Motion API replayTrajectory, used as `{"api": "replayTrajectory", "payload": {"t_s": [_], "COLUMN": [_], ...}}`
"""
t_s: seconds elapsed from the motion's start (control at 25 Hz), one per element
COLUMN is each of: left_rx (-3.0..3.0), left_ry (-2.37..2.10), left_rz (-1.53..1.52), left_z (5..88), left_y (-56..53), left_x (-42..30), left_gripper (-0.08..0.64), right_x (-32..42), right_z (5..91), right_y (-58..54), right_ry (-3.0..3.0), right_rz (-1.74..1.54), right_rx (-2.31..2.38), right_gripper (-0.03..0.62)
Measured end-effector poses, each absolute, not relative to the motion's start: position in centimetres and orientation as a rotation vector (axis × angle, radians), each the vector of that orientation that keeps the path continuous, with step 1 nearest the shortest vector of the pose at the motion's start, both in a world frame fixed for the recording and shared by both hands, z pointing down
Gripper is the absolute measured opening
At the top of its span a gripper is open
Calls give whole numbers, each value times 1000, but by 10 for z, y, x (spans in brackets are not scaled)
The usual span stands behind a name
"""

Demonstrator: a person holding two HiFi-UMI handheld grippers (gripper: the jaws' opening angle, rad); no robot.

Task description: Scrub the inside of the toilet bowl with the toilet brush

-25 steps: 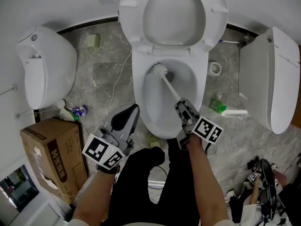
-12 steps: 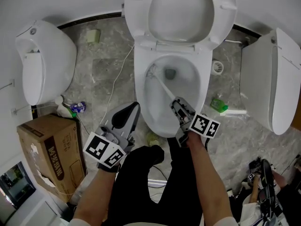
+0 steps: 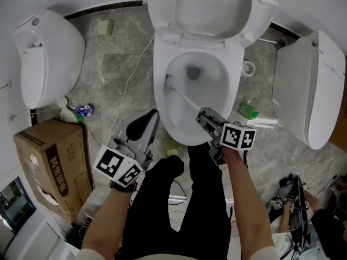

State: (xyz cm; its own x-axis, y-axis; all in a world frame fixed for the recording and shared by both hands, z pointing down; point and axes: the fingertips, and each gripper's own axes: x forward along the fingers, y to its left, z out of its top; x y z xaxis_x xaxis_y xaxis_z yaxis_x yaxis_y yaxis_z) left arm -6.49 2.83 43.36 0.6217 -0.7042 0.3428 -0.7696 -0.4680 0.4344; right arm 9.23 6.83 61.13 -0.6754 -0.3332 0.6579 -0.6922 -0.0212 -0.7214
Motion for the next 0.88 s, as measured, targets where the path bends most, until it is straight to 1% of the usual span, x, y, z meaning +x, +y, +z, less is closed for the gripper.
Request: {"api": "replayTrajectory", "payload": {"t_s": [0.88], "left_rx": [2262], "left_ry": [-1130], "left_rz": [172], "left_z": [417], "left_y": [50], "left_x": [-47], "left_gripper": [3], "right_x": [146], "right_z": [560], "right_y": [123], "right_ry": [-1775], "right_rz": [1146], "right_rx": [323], "right_gripper": [164]}}
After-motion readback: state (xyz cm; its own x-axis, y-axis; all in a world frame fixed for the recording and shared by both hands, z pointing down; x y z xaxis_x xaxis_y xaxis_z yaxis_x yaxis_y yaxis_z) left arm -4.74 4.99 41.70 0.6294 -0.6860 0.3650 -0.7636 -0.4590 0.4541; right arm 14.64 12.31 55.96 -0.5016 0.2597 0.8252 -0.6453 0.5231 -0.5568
